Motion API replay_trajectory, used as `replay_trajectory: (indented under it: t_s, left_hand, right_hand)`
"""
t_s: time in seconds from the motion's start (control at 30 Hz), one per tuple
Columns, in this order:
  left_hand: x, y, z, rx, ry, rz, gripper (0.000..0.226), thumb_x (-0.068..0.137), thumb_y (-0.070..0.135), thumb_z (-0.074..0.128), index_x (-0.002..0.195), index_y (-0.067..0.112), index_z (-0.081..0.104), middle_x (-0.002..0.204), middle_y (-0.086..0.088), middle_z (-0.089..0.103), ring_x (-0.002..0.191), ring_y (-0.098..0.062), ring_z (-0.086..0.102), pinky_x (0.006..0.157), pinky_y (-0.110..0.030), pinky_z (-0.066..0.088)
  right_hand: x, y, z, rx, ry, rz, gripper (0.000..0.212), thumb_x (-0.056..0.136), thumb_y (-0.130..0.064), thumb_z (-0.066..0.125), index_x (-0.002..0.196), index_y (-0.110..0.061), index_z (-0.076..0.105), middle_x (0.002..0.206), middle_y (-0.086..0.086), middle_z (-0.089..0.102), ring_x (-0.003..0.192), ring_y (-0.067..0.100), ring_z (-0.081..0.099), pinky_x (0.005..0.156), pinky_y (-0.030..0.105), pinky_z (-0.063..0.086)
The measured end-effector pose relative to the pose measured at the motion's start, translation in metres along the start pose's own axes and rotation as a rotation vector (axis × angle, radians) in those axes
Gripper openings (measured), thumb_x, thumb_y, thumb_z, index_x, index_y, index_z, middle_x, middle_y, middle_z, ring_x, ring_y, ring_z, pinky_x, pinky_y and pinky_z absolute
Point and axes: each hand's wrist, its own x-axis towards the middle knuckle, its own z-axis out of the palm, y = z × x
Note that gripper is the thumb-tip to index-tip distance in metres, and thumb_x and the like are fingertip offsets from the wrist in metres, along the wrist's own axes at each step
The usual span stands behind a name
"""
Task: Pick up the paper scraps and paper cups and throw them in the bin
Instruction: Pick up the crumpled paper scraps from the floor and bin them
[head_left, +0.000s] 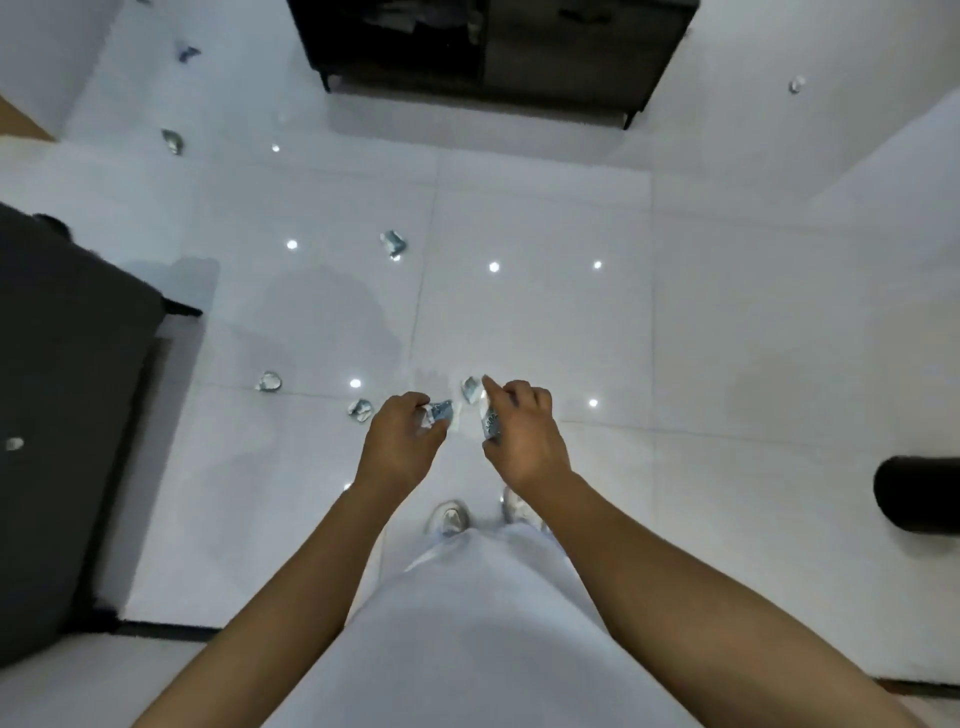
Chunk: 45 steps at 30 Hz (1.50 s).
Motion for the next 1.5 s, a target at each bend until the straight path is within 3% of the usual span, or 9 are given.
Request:
replay_trajectory:
  t_s: [0.17,0.33,0.47,0.67,1.13,1.5]
  left_hand:
    - [-0.001,0.057,0.027,0.128,-0.124,0.187,0.033,0.087,0.027,0.063,0.115,0.009,0.060,0.109,-0.008,0.060,0.088,-0.014,0.052,0.076,-0.024,0.037]
    - [-0.018,0.122,0.088,0.250,-0.265,0.331,0.040,0.089,0.030,0.061,0.122,0.008,0.057,0.117,-0.009,0.060,0.104,-0.022,0.058,0.084,-0.024,0.039]
    - [-0.043,0.182,0.159,0.322,-0.350,0.421,0.043,0.089,0.035,0.061,0.123,0.009,0.057,0.119,-0.008,0.060,0.107,-0.023,0.058,0.097,-0.036,0.044]
    - [-0.097,0.268,0.279,0.363,-0.476,0.545,0.044,0.089,0.033,0.060,0.125,0.009,0.056,0.120,-0.008,0.060,0.105,-0.020,0.058,0.084,-0.022,0.041]
    - [-0.177,0.423,0.502,0.519,-0.690,0.748,0.032,0.088,0.025,0.061,0.114,0.007,0.061,0.109,-0.009,0.063,0.098,-0.025,0.059,0.078,-0.026,0.042]
    - [-0.178,0.583,0.690,0.623,-0.829,0.829,0.041,0.088,0.026,0.060,0.126,0.009,0.056,0.122,-0.010,0.059,0.108,-0.025,0.057,0.088,-0.027,0.043]
  right_hand:
    - [-0.038,0.048,-0.018,0.131,0.141,0.200,0.073,0.087,-0.012,0.059,0.151,-0.024,0.026,0.137,0.001,0.039,0.128,0.024,0.028,0.093,0.034,0.047]
    - [-0.083,0.116,-0.036,0.236,0.251,0.390,0.073,0.087,-0.013,0.059,0.151,-0.026,0.025,0.137,-0.001,0.038,0.128,0.020,0.027,0.090,0.030,0.048]
    - [-0.126,0.188,-0.054,0.297,0.332,0.510,0.074,0.087,-0.013,0.061,0.151,-0.026,0.026,0.137,-0.002,0.038,0.129,0.020,0.026,0.092,0.030,0.047]
    - [-0.195,0.310,-0.082,0.355,0.410,0.641,0.075,0.086,-0.015,0.064,0.151,-0.025,0.027,0.136,-0.002,0.039,0.127,0.019,0.028,0.090,0.030,0.049]
    - [-0.308,0.535,-0.141,0.478,0.526,0.916,0.074,0.088,-0.017,0.064,0.151,-0.026,0.027,0.137,-0.002,0.039,0.128,0.020,0.029,0.098,0.031,0.045]
    - [-0.328,0.731,-0.219,0.557,0.589,1.113,0.075,0.087,-0.019,0.065,0.150,-0.027,0.027,0.136,-0.003,0.038,0.126,0.019,0.029,0.098,0.030,0.044]
